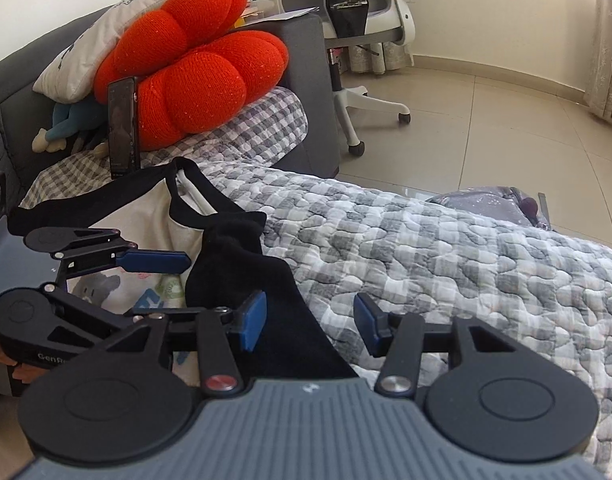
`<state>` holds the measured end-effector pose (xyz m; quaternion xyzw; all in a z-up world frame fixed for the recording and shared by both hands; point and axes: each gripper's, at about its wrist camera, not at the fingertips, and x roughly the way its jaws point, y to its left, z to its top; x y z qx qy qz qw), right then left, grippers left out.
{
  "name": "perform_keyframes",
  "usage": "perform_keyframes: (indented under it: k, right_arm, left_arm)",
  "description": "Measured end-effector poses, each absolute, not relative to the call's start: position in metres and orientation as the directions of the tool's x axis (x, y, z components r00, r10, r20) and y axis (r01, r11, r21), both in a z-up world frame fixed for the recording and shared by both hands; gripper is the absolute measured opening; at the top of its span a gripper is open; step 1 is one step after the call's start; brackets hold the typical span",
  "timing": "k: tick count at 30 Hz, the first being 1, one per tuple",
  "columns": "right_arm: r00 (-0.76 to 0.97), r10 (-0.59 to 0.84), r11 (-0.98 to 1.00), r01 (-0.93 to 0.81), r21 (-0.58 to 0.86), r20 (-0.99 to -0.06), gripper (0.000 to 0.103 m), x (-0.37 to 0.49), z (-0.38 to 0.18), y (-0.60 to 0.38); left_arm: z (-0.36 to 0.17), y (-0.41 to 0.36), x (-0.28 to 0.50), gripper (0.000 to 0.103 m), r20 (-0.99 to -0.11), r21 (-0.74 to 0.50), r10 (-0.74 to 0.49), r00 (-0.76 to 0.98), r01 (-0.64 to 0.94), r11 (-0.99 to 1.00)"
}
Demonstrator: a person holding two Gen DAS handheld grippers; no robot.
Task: Fold clothes
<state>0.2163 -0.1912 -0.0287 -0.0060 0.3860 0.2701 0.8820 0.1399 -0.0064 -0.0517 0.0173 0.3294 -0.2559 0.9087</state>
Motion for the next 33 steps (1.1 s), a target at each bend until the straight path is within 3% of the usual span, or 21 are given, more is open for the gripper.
perform_keyframes:
  k: [13, 14, 15, 17, 21, 27, 33]
  right_arm:
    - [0.428, 0.654, 0.749, -0.480, 0.456, -0.624, 0.053, 0.272, -0.043, -0.166]
    - [0.429, 0.661, 0.745, -0.475, 0.468, -0.616, 0.049, 0.274, -0.043, -0.166]
    - [0.431, 0.663, 0.744, -0.471, 0.475, -0.612, 0.037, 0.276, -0.044, -0.165]
    - [0.439, 0.656, 0.750, -0.465, 0.470, -0.613, 0.022, 0.277, -0.045, -0.163]
    - [0.493, 0.620, 0.775, -0.504, 0.380, -0.610, 0.014, 0.271, -0.035, -0.158]
    - [0.643, 0.468, 0.847, -0.521, 0.101, -0.606, 0.011, 0.276, -0.014, -0.138]
    - [0.684, 0.342, 0.849, -0.519, -0.099, -0.644, 0.010, 0.296, -0.037, -0.110]
  left_arm:
    - [-0.060, 0.000, 0.134, 0.065, -0.569, -0.156, -0.486, 0.663, 0.494, 0.856]
    - [-0.060, 0.000, 0.134, 0.065, -0.565, -0.158, -0.489, 0.664, 0.495, 0.854]
    - [-0.061, 0.001, 0.134, 0.065, -0.563, -0.161, -0.492, 0.664, 0.496, 0.853]
    - [-0.060, 0.003, 0.135, 0.065, -0.562, -0.170, -0.498, 0.660, 0.497, 0.851]
    - [-0.058, 0.006, 0.138, 0.067, -0.565, -0.192, -0.510, 0.648, 0.498, 0.846]
    - [-0.056, 0.018, 0.148, 0.069, -0.577, -0.237, -0.508, 0.640, 0.464, 0.854]
    - [-0.060, 0.032, 0.151, 0.069, -0.590, -0.228, -0.472, 0.656, 0.426, 0.876]
